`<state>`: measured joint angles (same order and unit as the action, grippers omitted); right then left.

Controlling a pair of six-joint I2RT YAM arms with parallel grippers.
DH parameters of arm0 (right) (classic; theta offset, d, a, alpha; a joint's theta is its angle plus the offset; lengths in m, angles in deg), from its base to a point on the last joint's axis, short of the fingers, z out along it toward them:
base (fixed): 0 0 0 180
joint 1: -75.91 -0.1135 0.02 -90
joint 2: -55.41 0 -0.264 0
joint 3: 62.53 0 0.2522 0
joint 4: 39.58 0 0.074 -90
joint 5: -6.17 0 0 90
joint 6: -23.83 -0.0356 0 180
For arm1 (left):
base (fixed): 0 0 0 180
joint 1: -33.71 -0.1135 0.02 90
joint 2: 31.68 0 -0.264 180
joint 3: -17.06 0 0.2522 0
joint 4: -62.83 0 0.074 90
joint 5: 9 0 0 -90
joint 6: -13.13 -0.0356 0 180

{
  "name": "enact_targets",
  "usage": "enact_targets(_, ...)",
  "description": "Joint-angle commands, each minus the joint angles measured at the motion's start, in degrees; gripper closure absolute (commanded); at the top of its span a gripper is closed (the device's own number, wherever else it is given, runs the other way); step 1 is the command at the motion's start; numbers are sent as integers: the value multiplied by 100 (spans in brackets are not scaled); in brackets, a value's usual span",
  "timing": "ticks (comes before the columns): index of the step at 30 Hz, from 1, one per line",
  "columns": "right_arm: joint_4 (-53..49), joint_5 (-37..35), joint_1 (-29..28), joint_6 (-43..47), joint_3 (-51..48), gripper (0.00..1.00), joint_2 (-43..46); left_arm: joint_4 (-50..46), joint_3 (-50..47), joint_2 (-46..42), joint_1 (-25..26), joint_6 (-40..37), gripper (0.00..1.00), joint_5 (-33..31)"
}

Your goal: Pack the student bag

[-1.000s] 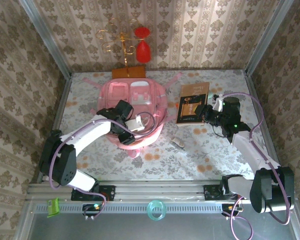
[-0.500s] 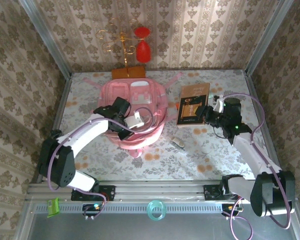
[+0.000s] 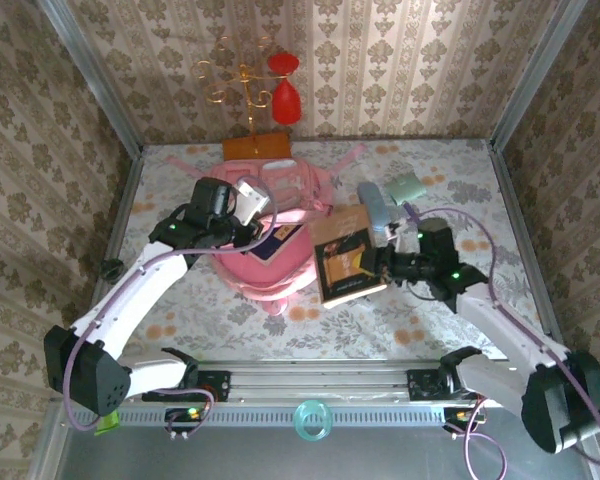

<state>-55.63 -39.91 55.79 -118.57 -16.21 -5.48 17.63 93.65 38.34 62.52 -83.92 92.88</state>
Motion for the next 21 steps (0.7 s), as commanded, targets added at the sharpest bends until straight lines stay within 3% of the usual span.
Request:
enact_targets(1,1163,-208,-627,-648,34,100,-400,531,347,-70,-25,708,100,173)
enact_targets(9,3104,-1111,-1549,-1627,399,100,-1704,677,279,-85,-25,894,100,429)
enact_targets(21,3940,-1261,-1680,-1917,960,100,-2418,727,217,-164,-25,870,100,381)
